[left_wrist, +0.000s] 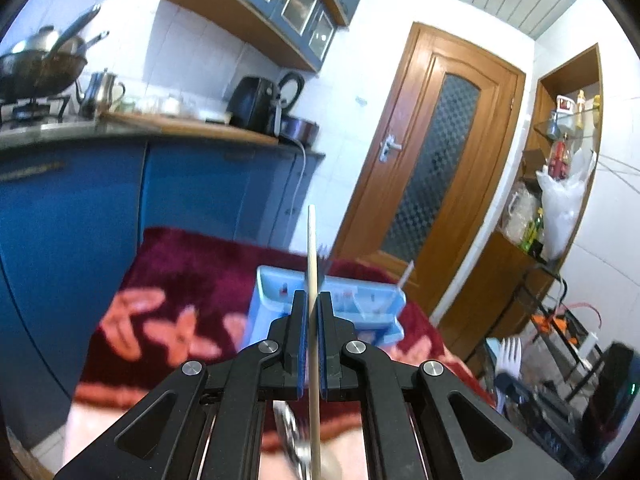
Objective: Organize utensils
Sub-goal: 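Carry the wooden chopstick with the left tool toward the holder while the right tool carries the white chopstick, then lower both chopsticks into the blue holder and open both tools, then grasp a silver knife with the left tool while the right tool moves to the chopsticks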
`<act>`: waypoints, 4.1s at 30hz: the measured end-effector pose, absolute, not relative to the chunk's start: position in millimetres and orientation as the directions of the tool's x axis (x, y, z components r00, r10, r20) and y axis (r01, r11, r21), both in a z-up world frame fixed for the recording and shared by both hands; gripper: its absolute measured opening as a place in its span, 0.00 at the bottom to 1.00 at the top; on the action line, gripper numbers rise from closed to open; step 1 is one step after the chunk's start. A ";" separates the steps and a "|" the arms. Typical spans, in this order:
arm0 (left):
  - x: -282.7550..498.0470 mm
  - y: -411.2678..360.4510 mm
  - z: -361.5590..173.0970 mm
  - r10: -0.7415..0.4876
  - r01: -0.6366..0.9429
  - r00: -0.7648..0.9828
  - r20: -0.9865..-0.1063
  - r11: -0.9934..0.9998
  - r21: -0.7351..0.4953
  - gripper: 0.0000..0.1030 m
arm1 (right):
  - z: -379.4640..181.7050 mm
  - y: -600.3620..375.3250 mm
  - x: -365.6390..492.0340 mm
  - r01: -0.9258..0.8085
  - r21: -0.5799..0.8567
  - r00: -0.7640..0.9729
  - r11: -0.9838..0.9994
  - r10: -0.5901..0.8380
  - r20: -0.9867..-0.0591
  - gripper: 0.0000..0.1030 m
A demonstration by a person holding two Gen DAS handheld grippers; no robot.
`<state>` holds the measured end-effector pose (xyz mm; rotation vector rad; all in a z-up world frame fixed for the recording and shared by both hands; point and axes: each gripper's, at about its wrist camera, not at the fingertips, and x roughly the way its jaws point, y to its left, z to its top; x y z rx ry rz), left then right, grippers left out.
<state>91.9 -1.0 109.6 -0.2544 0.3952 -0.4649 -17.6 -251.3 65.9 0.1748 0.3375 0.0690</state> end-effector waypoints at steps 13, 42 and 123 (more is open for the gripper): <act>154.7 -19.1 147.6 -0.376 0.333 0.920 -0.108 0.898 -0.287 0.04 | 57.0 -268.8 -7.6 -0.009 0.218 0.946 0.976 0.079 -0.314 0.05; 195.6 -41.8 110.7 -0.260 0.254 0.966 -0.004 0.946 -0.200 0.04 | 95.4 -273.2 41.3 -0.031 0.129 0.974 0.991 0.059 -0.221 0.06; 71.9 -33.9 28.7 -0.447 0.409 0.706 -0.549 0.891 -0.198 0.33 | 44.2 -248.7 -0.4 -0.031 0.181 0.877 0.983 0.114 -0.466 0.33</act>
